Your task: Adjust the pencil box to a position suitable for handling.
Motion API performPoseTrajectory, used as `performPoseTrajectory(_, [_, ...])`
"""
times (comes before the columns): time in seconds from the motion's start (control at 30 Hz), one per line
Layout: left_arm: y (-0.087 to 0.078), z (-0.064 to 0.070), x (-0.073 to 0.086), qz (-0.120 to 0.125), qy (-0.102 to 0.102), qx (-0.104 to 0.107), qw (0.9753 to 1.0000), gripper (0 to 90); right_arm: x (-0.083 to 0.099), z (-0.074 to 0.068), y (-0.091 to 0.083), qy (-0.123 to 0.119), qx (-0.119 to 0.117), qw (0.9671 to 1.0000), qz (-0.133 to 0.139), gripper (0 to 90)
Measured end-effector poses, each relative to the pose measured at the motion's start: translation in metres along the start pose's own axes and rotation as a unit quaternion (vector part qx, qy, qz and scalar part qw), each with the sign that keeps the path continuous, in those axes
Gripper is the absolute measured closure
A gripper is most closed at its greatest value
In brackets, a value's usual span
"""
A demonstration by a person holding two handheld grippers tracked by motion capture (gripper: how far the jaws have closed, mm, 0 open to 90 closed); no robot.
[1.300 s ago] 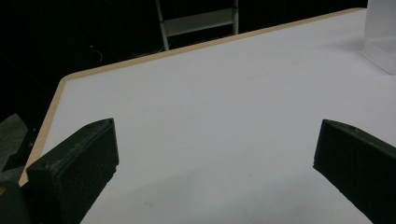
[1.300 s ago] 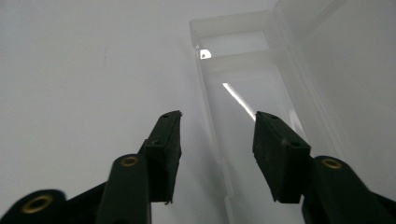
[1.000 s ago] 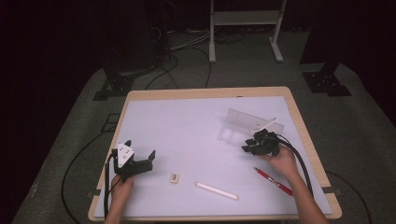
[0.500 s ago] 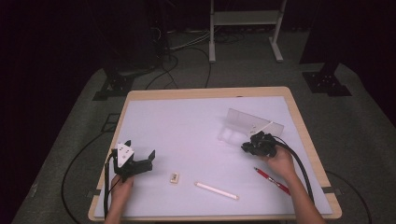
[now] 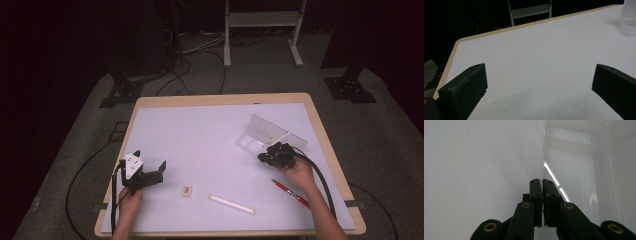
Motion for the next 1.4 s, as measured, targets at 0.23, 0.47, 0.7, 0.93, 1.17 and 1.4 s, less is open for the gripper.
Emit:
performPoseTrajectory(0.23, [0.000,0.000,0.000,0.001,-0.002,0.001,1.0000,0.0,-0.001,-0.001,0.000,-0.012,0.007,0.9999,-0.002,86.3])
performPoseTrajectory(0.47, [0.000,-0.001,0.000,0.002,-0.005,0.000,1.0000,0.0,-0.007,0.002,-0.009,-0.022,0.017,0.9995,0.015,86.3])
performPoseTrajectory(0.7, [0.000,-0.001,0.000,0.002,-0.005,0.000,1.0000,0.0,-0.015,0.001,-0.018,-0.031,0.005,0.9994,0.018,86.3])
performPoseTrajectory(0.93, [0.000,-0.001,0.000,0.001,-0.005,0.000,1.0000,0.0,-0.034,-0.016,-0.023,-0.055,-0.018,0.9974,0.043,86.5])
performPoseTrajectory(1.17, [0.000,-0.001,0.000,0.001,-0.005,0.000,1.0000,0.0,-0.049,-0.037,-0.023,-0.086,-0.044,0.9937,0.057,86.4])
performPoseTrajectory(1.4, [0.000,-0.001,0.000,0.003,-0.007,0.000,1.0000,0.0,-0.063,-0.064,-0.019,-0.106,-0.084,0.9882,0.071,86.4])
Point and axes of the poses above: each handheld gripper's, and its own axes: y roughly forward along the jaws, x roughly out of its underside, z roughly to its right, the point moved 6 cm from there along y, roughly forward along the jaws, and after that the axes turned 12 degrees about x, right-handed, at the moved point
